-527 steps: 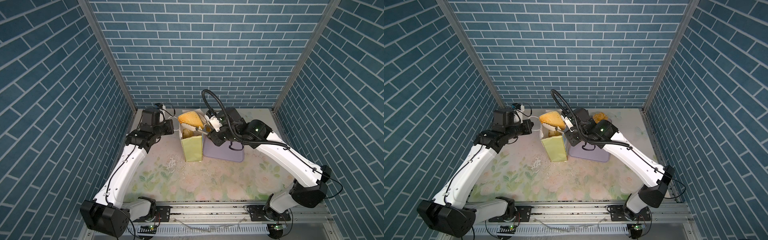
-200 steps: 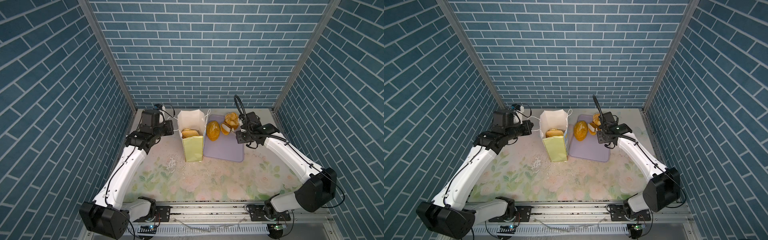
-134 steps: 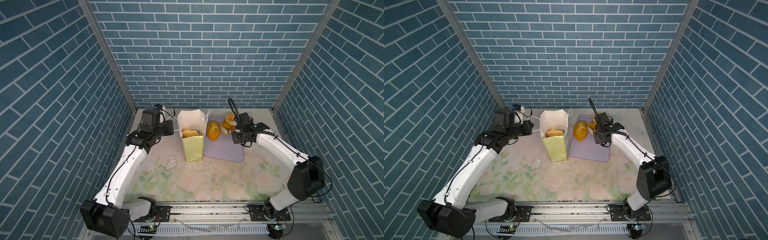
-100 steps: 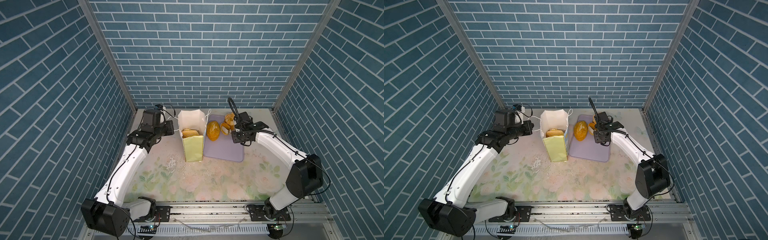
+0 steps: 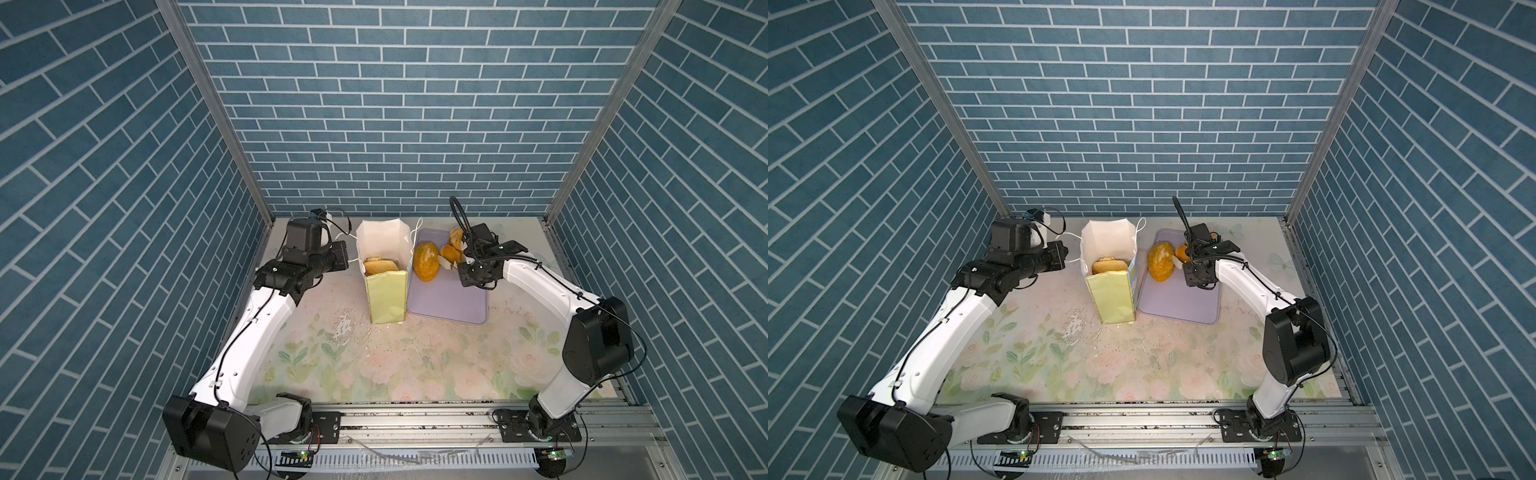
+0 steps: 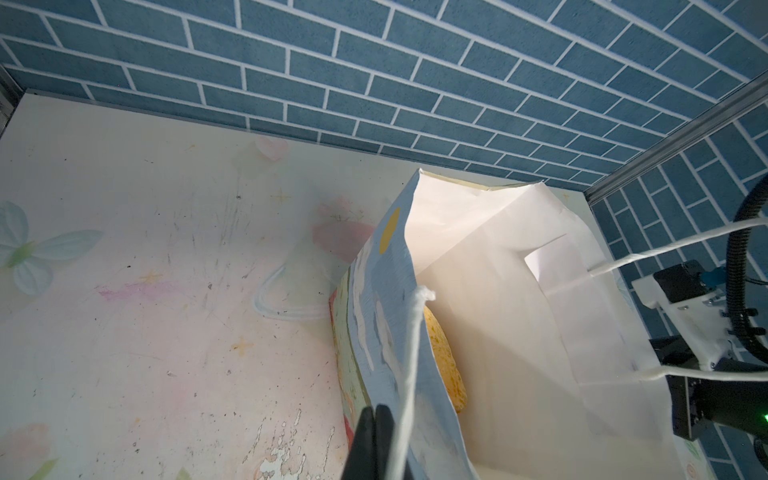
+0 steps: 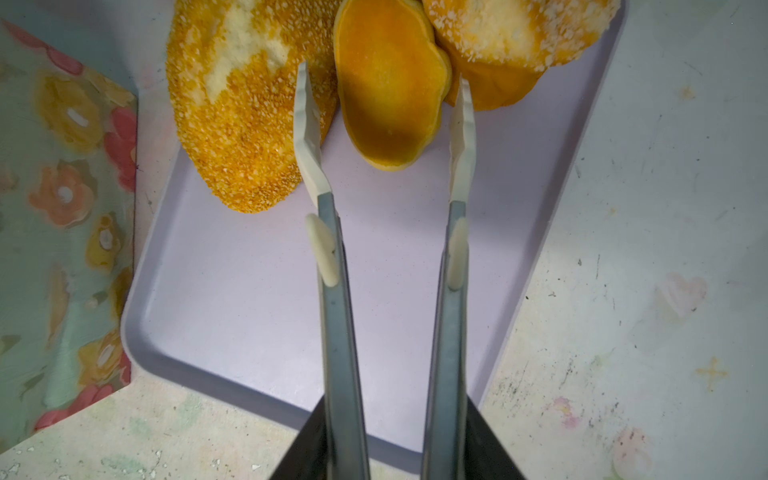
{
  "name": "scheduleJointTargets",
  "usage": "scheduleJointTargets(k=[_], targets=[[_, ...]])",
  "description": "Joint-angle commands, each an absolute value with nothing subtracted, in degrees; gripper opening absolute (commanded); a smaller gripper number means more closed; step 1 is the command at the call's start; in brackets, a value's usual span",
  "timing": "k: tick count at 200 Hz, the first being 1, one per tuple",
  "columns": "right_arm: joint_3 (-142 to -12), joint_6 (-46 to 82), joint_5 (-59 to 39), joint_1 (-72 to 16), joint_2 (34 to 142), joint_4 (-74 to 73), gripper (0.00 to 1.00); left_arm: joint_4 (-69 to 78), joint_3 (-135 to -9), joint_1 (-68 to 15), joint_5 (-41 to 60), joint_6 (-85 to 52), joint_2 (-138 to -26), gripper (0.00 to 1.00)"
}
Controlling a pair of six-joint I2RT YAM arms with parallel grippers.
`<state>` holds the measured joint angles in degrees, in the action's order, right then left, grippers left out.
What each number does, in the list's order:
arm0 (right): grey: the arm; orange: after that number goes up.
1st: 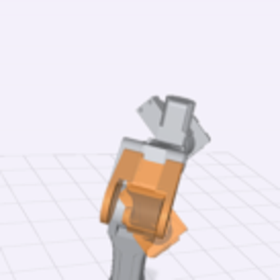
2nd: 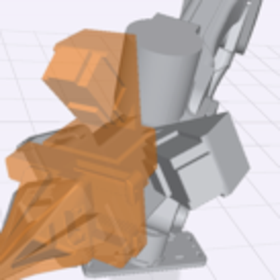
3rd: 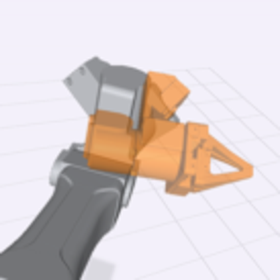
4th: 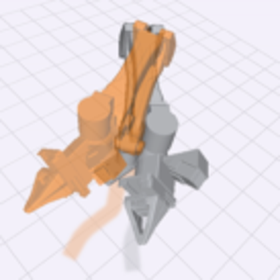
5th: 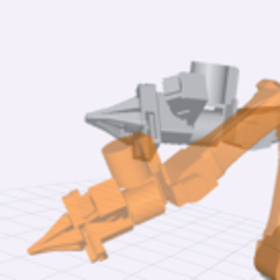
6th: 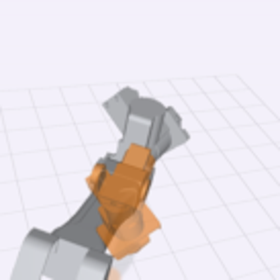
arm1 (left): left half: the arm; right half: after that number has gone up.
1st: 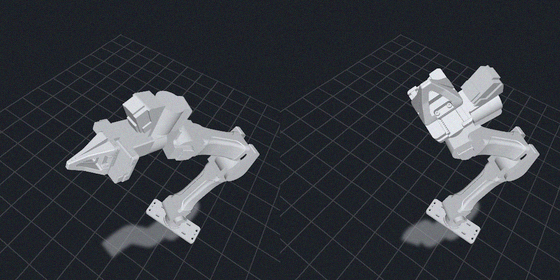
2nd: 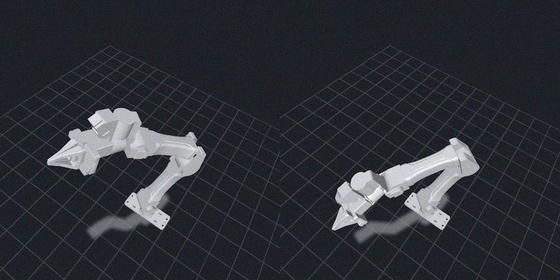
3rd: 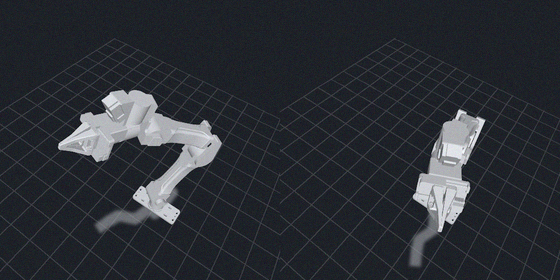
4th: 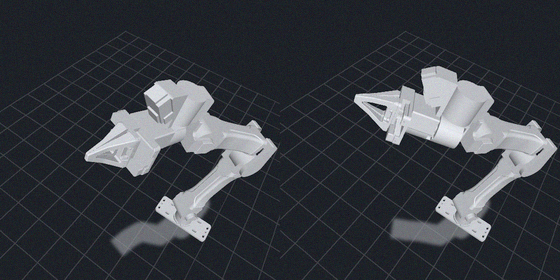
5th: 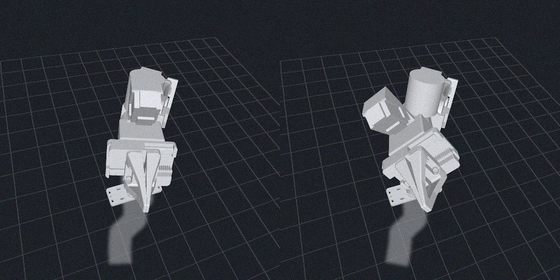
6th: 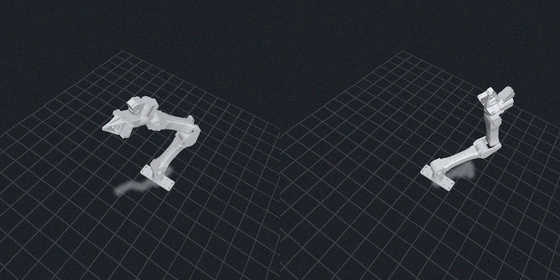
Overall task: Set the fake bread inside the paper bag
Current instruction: 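Move the tongs back over the tray toward the second yellow egg tart, then pinch the yellow egg tart with the tongs and lift it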
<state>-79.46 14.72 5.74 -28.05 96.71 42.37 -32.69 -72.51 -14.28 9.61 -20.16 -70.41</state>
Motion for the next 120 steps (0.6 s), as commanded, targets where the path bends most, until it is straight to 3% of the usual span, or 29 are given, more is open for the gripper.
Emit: scheduleJointTargets(k=[1,63,120], targets=[[-81.34,15.03,6.12,-27.86,97.9,41.49,0.43,-33.81,-73.55,-14.59,8.96,-20.13,-70.67,0.06],[-79.28,15.03,7.38,-27.86,97.18,40.34,0.37,-33.77,-73.36,-14.66,8.95,-20.28,-70.03,0.06],[-75.12,15.21,5.19,-28.54,90.22,42.76,0.28,-33.58,-73.19,-14.68,8.85,-20.26,-69.7,0.06]])
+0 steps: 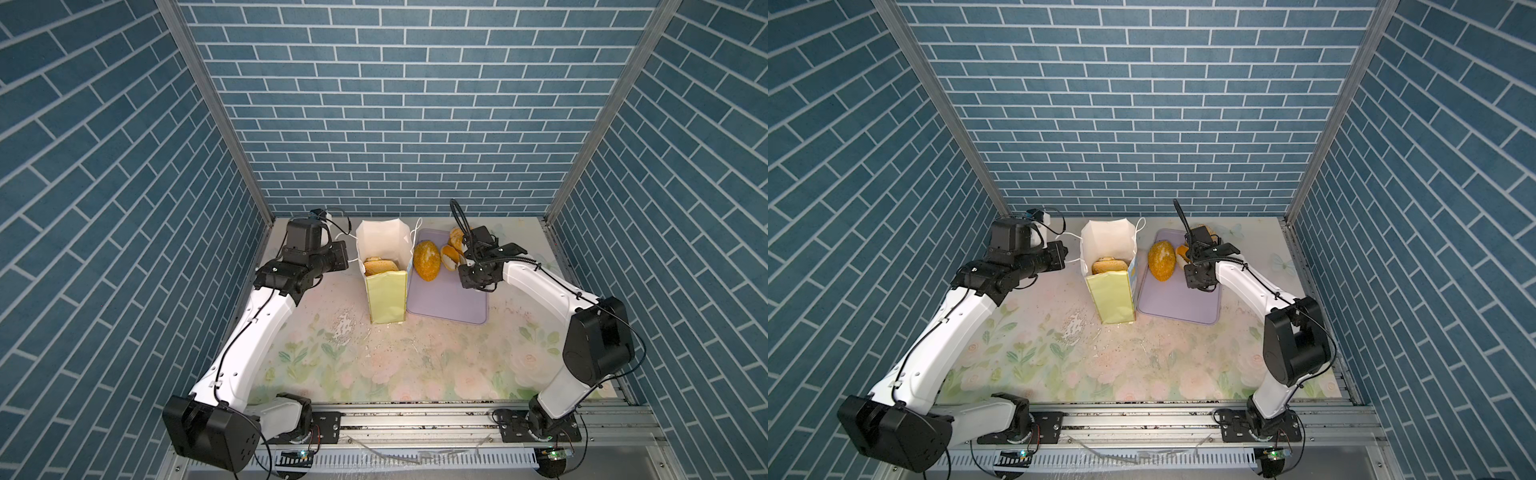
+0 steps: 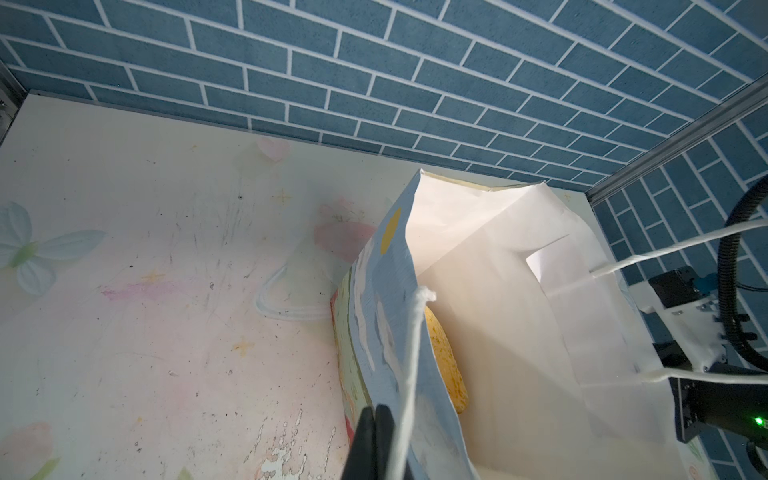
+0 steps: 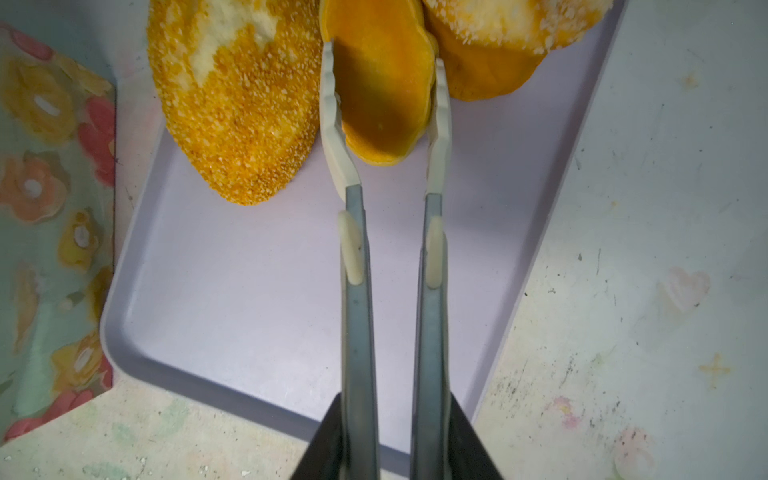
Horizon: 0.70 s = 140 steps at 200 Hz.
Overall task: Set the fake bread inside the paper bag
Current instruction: 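Pinch the yellow egg tart with the tongs and lift it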
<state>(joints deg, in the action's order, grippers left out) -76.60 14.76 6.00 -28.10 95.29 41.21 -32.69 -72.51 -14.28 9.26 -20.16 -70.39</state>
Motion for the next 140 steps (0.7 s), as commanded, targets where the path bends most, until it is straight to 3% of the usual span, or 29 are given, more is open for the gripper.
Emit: scheduleJointTargets(k=[1,48,81,140], targets=[[-75.09,15.21,5.14,-28.6,90.07,42.87,0.28,-33.53,-73.16,-14.63,8.91,-20.24,-69.7,0.06],[-70.89,15.67,4.5,-29.38,82.95,46.23,0.29,-32.93,-72.49,-14.68,9.03,-20.31,-69.9,0.06],[-69.89,15.21,4.63,-29.44,83.36,46.67,0.38,-32.78,-72.51,-14.68,9.4,-20.54,-69.79,0.06],[-72.99,13.71,5.72,-29.35,86.81,46.63,0.46,-33.2,-72.39,-14.68,8.88,-20.38,-68.91,0.06]])
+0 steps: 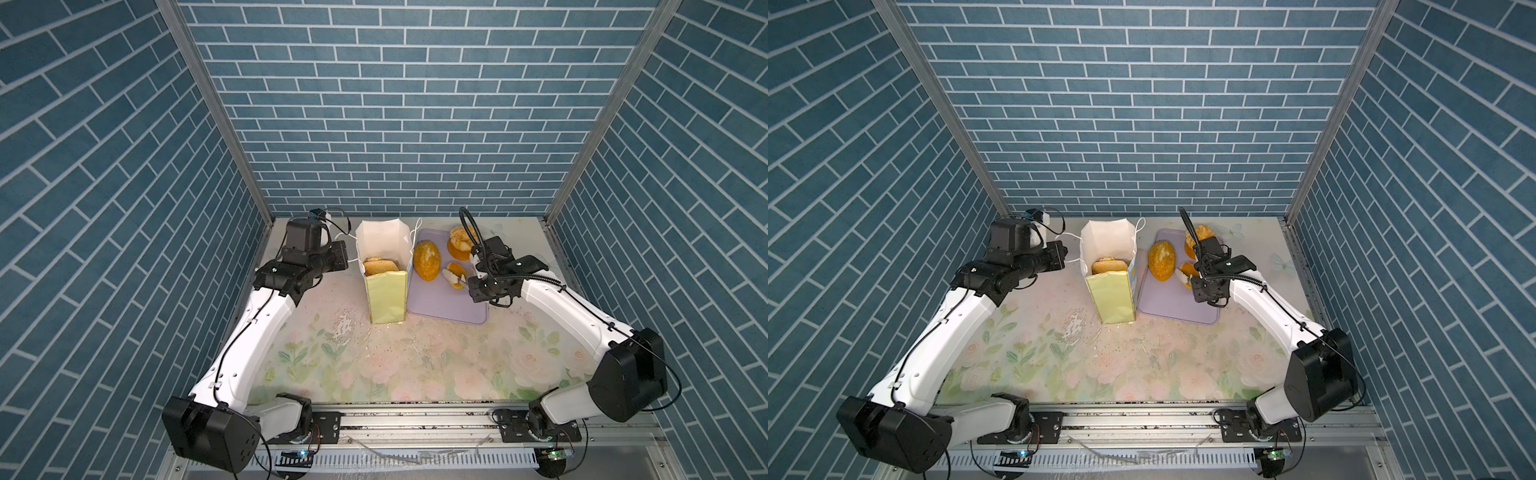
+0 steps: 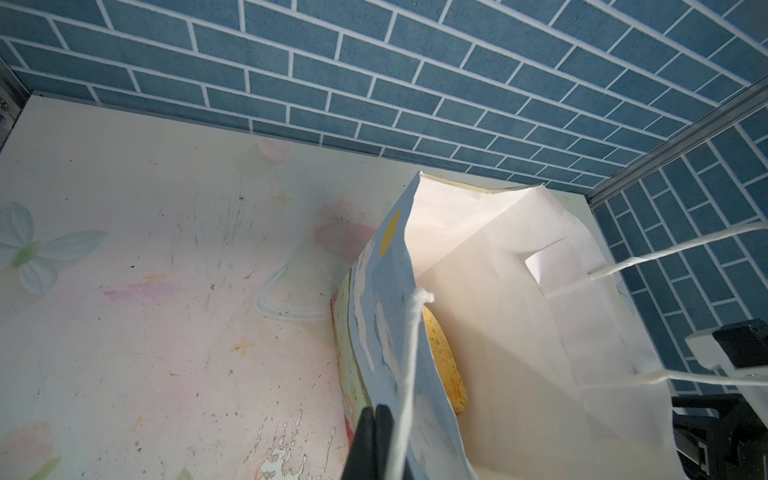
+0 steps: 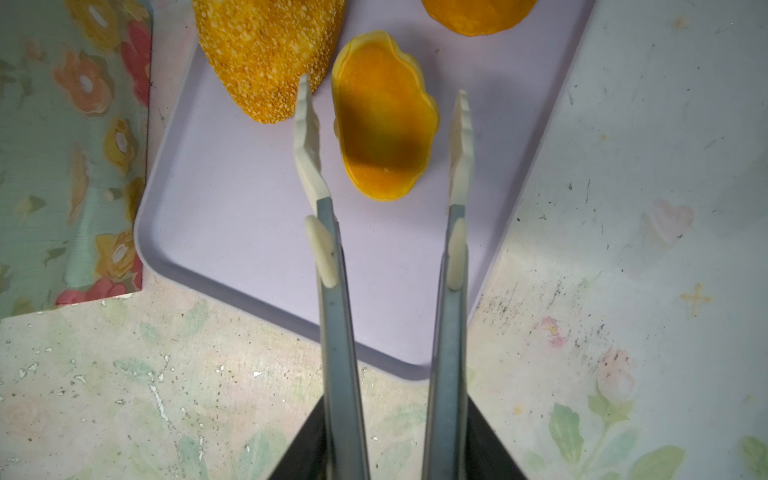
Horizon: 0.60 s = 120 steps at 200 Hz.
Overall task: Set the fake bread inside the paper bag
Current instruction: 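Pinch the yellow egg tart with the tongs and lift it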
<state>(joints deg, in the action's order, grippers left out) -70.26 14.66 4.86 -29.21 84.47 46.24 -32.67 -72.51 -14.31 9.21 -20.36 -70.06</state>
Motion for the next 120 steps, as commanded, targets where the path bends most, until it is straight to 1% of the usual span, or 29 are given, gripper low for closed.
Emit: scheduleJointTargets(k=[1,36,58,75,90,120], targets=[[-73.06,13.71,5.8,-29.4,86.91,46.65,0.46,-33.26,-72.4,-14.72,8.88,-20.39,-68.91,0.06],[-73.71,13.97,7.12,-29.29,89.06,47.37,0.46,-33.57,-72.37,-14.7,8.53,-20.04,-68.56,0.06],[-73.65,13.89,5.84,-29.35,89.71,47.07,0.44,-33.57,-72.37,-14.71,8.57,-19.98,-68.69,0.06],[-73.47,13.55,4.97,-29.32,89.53,46.59,0.4,-33.4,-72.4,-14.75,8.61,-20.1,-68.78,0.06],[-73.4,13.38,4.83,-29.35,88.86,46.43,0.35,-33.4,-72.35,-14.66,8.74,-20.04,-68.83,0.05],[-73.73,13.18,5.37,-29.42,85.94,47.34,0.3,-33.35,-72.29,-14.75,8.78,-20.13,-68.77,0.05]])
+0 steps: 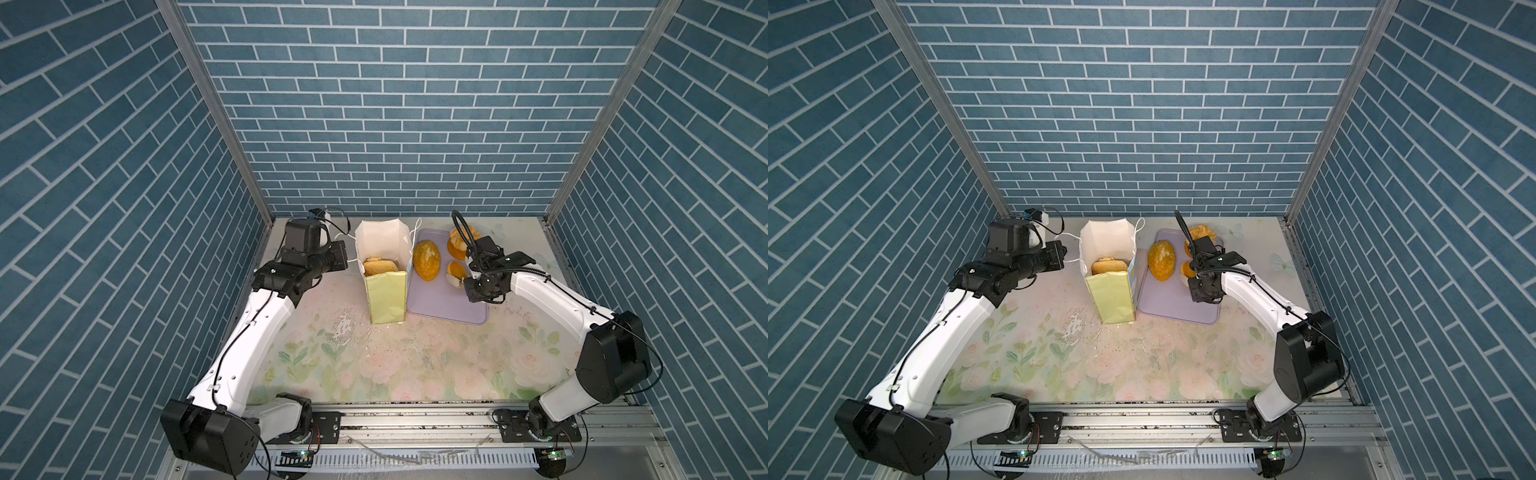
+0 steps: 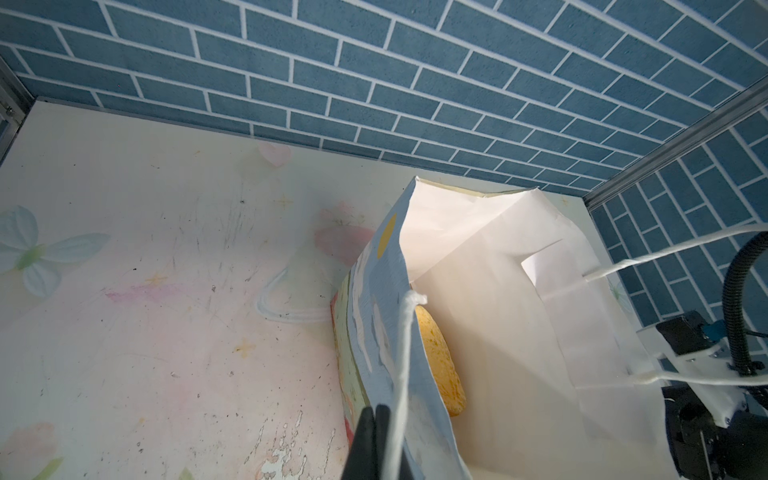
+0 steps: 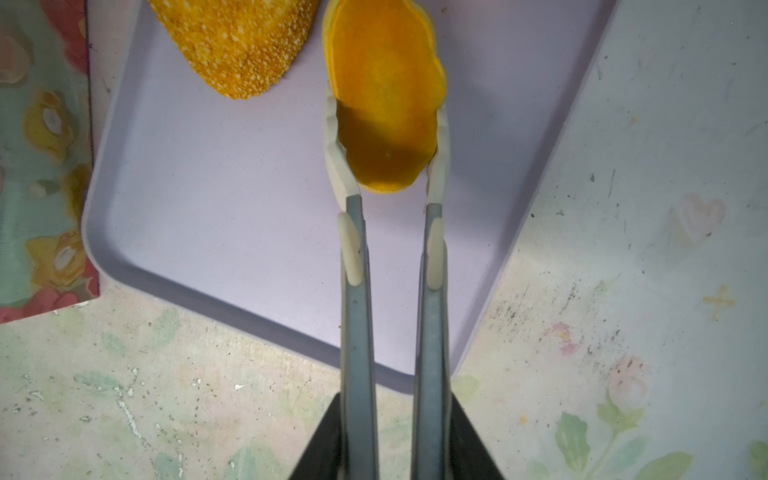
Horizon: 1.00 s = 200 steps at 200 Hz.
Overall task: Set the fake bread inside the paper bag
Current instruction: 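Pinch the yellow egg tart with the tongs and lift it, then carry the egg tart over the bag and open the tongs to drop it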
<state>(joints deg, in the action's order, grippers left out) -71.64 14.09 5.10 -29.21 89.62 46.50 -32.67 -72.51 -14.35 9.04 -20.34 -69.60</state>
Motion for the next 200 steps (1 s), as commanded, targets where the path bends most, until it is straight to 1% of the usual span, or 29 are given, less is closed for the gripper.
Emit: scheduleJointTargets(k=[1,45,66,86,121,148,177,200], targets=[[-73.69,13.18,5.36,-29.43,85.82,47.4,0.3,-33.38,-72.31,-14.76,8.78,-20.17,-68.8,0.05],[-76.39,12.95,8.47,-30.18,77.83,50.8,0.27,-32.92,-72.56,-14.75,9.09,-20.48,-68.72,0.06],[-80.88,12.31,9.11,-31.14,74.63,52.57,0.27,-32.65,-72.46,-14.74,9.47,-20.72,-68.65,0.06],[-87.08,10.99,10.49,-32.72,73.83,54.1,0.27,-32.43,-72.31,-15.01,9.66,-20.87,-68.58,0.06],[-100.63,6.3,13.14,-38.4,76.56,54.72,0.27,-31.97,-72.16,-15.38,9.76,-21.16,-68.35,0.06],[-109.75,2.87,12.31,-43.39,80.85,53.43,0.27,-31.71,-71.99,-15.47,9.89,-21.28,-68.19,0.06],[-116.68,-0.15,10.12,-49.12,86.36,53.92,0.27,-31.77,-72.31,-15.47,9.83,-21.15,-68.01,0.06],[-118.73,-1.87,9.4,-52.58,90.19,55.59,0.27,-31.8,-72.39,-15.44,9.79,-21.09,-68.07,0.06]])
